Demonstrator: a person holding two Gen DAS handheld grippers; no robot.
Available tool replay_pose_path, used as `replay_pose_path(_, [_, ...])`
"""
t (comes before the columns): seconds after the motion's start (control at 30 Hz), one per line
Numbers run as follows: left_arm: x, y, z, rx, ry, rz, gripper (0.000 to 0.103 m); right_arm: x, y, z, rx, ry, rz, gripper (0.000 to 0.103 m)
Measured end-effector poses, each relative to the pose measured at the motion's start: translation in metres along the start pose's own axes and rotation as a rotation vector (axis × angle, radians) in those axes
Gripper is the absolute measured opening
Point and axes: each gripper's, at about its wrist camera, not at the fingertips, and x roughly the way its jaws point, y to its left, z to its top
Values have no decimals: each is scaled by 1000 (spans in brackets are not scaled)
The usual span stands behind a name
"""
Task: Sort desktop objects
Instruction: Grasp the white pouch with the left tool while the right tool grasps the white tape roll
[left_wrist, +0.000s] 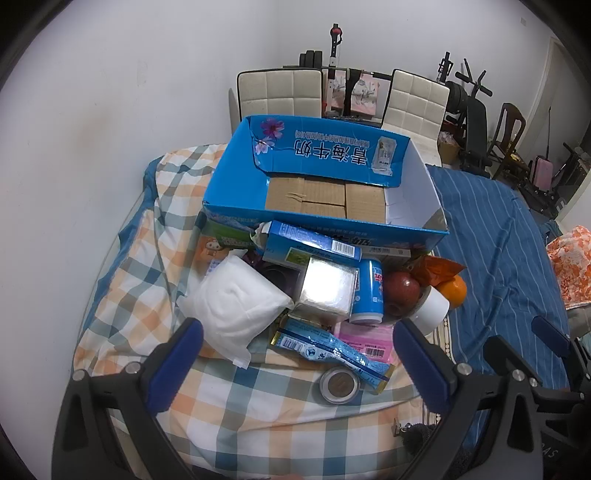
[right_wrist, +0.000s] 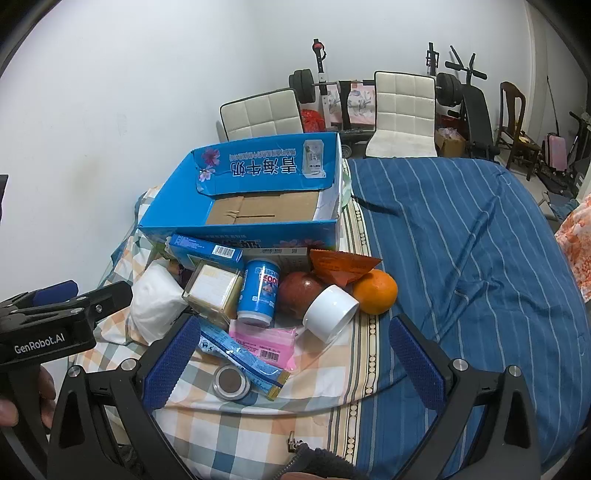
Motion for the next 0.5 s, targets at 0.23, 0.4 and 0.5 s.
replay_pose_path(0.23, [5, -1, 1, 6, 10, -5, 103, 1, 1, 2, -20, -14, 5, 103])
replay_pose_path(0.4, [22, 21, 6, -65, 33, -9, 103, 27, -9, 6, -39, 95, 109, 103])
replay_pose_path(0.5, [47, 51, 3, -148, 114, -16, 103, 57, -20, 1, -86, 194, 61, 103])
